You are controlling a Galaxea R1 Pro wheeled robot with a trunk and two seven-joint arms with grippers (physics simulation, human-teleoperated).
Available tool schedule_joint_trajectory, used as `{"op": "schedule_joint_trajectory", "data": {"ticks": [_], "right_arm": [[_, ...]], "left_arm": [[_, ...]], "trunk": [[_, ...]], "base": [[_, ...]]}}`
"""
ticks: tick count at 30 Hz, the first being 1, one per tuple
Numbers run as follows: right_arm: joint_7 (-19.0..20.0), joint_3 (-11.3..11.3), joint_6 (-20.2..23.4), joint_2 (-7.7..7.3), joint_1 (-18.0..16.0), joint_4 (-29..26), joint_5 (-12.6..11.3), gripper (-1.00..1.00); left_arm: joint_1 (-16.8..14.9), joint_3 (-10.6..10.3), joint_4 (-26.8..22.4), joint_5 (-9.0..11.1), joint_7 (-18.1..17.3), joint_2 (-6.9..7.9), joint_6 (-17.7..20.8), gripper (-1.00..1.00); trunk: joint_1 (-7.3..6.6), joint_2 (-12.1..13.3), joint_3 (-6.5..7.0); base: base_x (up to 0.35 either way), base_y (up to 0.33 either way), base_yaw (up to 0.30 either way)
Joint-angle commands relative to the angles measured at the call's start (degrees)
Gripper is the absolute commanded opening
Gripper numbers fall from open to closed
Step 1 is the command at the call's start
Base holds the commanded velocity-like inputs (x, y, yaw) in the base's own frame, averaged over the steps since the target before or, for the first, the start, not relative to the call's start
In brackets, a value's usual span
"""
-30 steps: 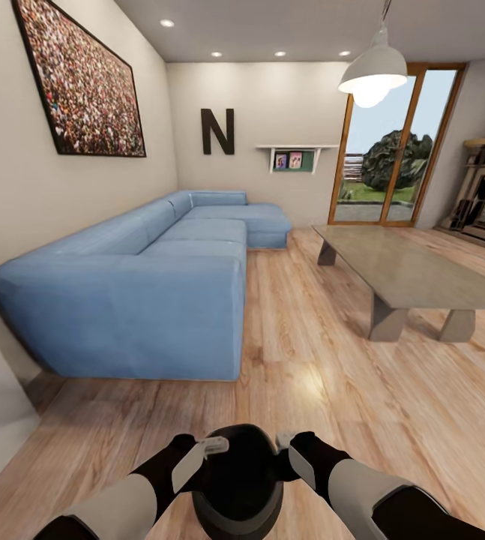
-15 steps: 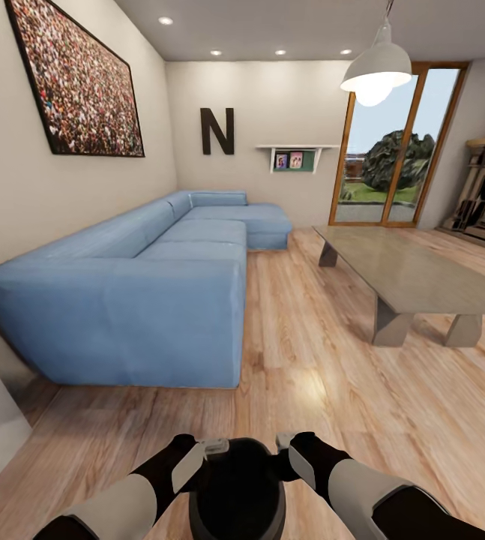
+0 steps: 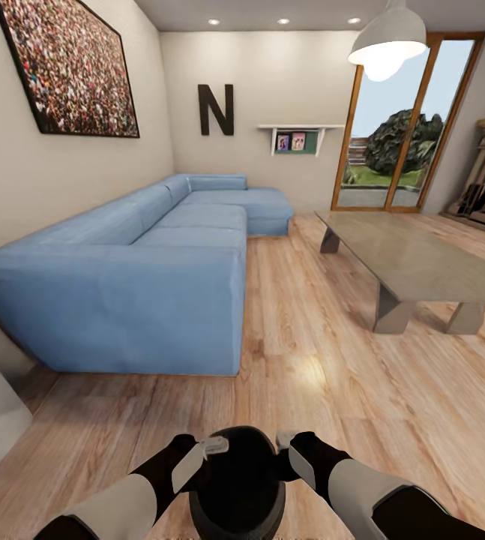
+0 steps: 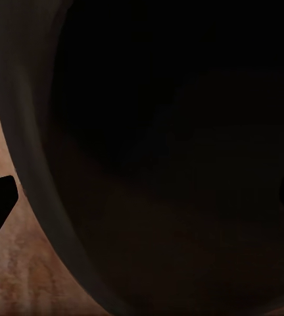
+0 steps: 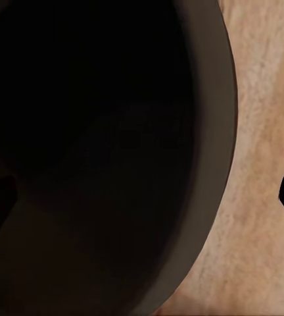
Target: Place each of the two pumpkins and all three candles from the living room inside a cabinet in the living room (use any cabinet), then make sure every cabinet is closed, and position the cauldron so it is next to a table in the living room.
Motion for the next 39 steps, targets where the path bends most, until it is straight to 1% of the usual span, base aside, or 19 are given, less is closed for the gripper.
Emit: {"op": "schedule_joint_trajectory", "data": {"ticks": [1, 19, 36, 37, 39], "right_arm": [[0.07, 0.44, 0.20, 0.00, -0.04, -0.02, -0.31, 1.00], [0.07, 0.44, 0.20, 0.00, -0.04, -0.02, -0.31, 1.00], [0.07, 0.44, 0.20, 0.00, -0.04, -0.02, -0.31, 1.00], [0.07, 0.44, 0.20, 0.00, -0.04, -0.02, -0.31, -1.00], [0.07, 0.44, 0.20, 0.00, -0.04, -0.02, -0.31, -1.00]], "left_arm": [[-0.02, -0.35, -0.11, 0.60, 0.46, 0.03, 0.18, 1.00], [0.01, -0.29, -0.11, 0.59, 0.46, 0.03, 0.18, 1.00], [0.00, -0.28, -0.12, 0.53, 0.46, 0.03, 0.17, 1.00], [0.00, -0.28, -0.14, 0.53, 0.46, 0.03, 0.16, 1.00], [-0.02, -0.28, -0.16, 0.54, 0.46, 0.05, 0.14, 1.00]], "trunk": [[0.01, -0.04, -0.28], [0.47, -0.28, -4.27], [0.47, -0.28, -4.27], [0.47, -0.28, -4.27], [0.47, -0.28, -4.27]], "base": [[0.000, 0.000, 0.000], [0.000, 0.000, 0.000], [0.000, 0.000, 0.000], [0.000, 0.000, 0.000], [0.000, 0.000, 0.000]]}}
